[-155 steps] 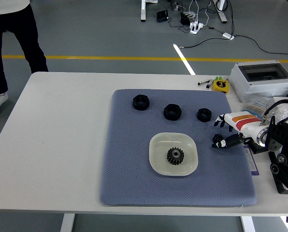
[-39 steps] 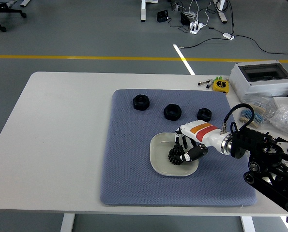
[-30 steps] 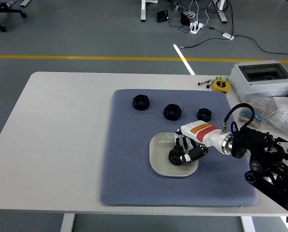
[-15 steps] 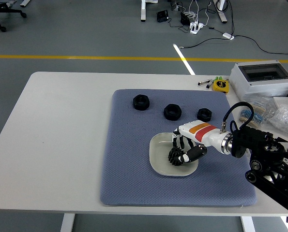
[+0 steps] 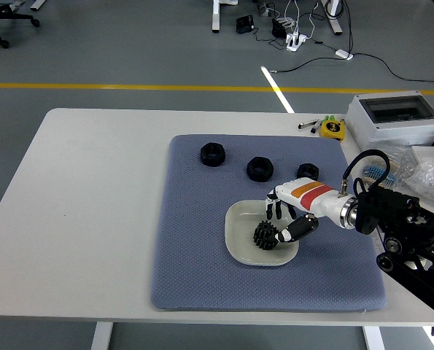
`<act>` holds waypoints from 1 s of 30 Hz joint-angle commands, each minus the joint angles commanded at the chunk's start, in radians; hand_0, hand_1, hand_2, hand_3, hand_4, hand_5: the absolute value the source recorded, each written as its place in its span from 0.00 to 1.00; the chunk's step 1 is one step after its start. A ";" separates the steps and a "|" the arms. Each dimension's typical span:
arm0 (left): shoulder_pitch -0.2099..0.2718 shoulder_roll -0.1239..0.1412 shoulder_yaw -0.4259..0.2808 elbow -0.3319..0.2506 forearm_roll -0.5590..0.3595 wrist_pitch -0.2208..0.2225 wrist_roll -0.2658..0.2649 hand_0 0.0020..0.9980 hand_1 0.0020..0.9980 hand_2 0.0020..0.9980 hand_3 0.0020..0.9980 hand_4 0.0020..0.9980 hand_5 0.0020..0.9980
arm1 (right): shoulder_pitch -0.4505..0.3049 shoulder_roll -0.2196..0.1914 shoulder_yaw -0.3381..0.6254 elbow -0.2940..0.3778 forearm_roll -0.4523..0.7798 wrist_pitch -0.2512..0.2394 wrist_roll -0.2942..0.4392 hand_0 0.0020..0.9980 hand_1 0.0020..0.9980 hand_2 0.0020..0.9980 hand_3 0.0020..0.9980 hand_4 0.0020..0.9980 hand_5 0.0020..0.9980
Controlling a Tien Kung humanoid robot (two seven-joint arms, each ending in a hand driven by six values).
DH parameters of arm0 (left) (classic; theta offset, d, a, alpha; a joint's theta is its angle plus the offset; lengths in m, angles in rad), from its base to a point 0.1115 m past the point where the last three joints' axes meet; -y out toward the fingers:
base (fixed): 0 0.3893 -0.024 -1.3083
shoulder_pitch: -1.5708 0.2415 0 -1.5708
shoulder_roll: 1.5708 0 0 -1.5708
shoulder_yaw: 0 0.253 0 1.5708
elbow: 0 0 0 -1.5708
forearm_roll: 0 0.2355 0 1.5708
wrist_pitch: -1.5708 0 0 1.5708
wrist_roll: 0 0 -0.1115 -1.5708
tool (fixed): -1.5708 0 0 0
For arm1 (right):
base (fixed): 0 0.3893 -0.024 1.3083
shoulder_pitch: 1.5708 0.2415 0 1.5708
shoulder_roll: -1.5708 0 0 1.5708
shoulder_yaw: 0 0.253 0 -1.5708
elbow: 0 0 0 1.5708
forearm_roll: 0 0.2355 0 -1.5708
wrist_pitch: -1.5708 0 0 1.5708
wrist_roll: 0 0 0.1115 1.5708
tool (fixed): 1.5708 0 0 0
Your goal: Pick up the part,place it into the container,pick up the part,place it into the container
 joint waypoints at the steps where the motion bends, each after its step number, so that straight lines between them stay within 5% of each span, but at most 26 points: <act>1: 0.001 0.000 0.000 0.000 0.001 0.000 0.000 0.71 0.63 0.68 0.58 0.68 0.63 | -0.003 -0.003 0.014 0.007 -0.011 0.020 -0.003 0.08 0.33 0.48 0.53 0.96 0.36; 2: 0.001 0.000 -0.001 0.000 0.002 0.000 0.000 0.71 0.64 0.68 0.58 0.68 0.63 | -0.006 -0.006 0.028 0.013 -0.019 0.038 -0.005 0.11 0.34 0.50 0.57 1.00 0.43; 9: 0.002 -0.001 -0.002 0.000 0.005 -0.001 0.000 0.71 0.64 0.68 0.58 0.68 0.63 | -0.052 -0.032 0.161 0.054 -0.043 0.077 -0.023 0.15 0.36 0.53 0.60 1.00 0.43; 13: 0.002 -0.001 -0.003 0.000 0.007 -0.001 0.000 0.71 0.64 0.68 0.58 0.68 0.63 | -0.104 -0.040 0.236 0.063 0.061 -0.036 -0.025 0.15 0.36 0.53 0.60 1.00 0.43; 14: 0.002 -0.001 -0.004 0.000 0.008 -0.001 0.000 0.71 0.64 0.68 0.58 0.68 0.64 | -0.120 -0.040 0.251 0.067 0.099 -0.074 -0.021 0.33 0.54 0.70 0.74 1.00 0.55; 19: -0.003 -0.002 0.001 0.001 0.004 -0.001 -0.003 0.71 0.64 0.68 0.58 0.68 0.64 | -0.211 -0.042 0.317 0.115 0.313 -0.282 0.044 0.33 0.54 0.70 0.74 1.00 0.55; 20: -0.005 -0.003 0.003 0.001 0.000 0.000 -0.004 0.71 0.64 0.68 0.58 0.68 0.63 | -0.231 -0.039 0.332 0.127 0.352 -0.316 0.062 0.53 0.66 0.78 0.79 1.00 0.67; 22: -0.006 -0.004 0.006 0.001 -0.004 0.001 -0.006 0.71 0.64 0.68 0.58 0.68 0.63 | -0.276 -0.030 0.364 0.149 0.443 -0.390 0.104 0.53 0.66 0.78 0.79 1.00 0.67; 25: -0.010 -0.006 0.009 0.001 -0.007 0.001 -0.008 0.71 0.64 0.68 0.58 0.68 0.63 | -0.330 -0.011 0.409 0.167 0.566 -0.438 0.163 0.53 0.66 0.78 0.79 1.00 0.67; 26: -0.011 -0.006 0.012 0.000 -0.010 0.001 -0.009 0.71 0.64 0.68 0.58 0.68 0.63 | -0.347 -0.003 0.425 0.171 0.605 -0.444 0.183 0.65 0.73 0.81 0.84 1.00 0.74; 30: -0.017 -0.010 0.012 0.000 -0.008 0.000 -0.009 0.71 0.64 0.68 0.58 0.68 0.63 | -0.407 0.036 0.484 0.175 0.774 -0.428 0.269 0.65 0.73 0.81 0.84 1.00 0.74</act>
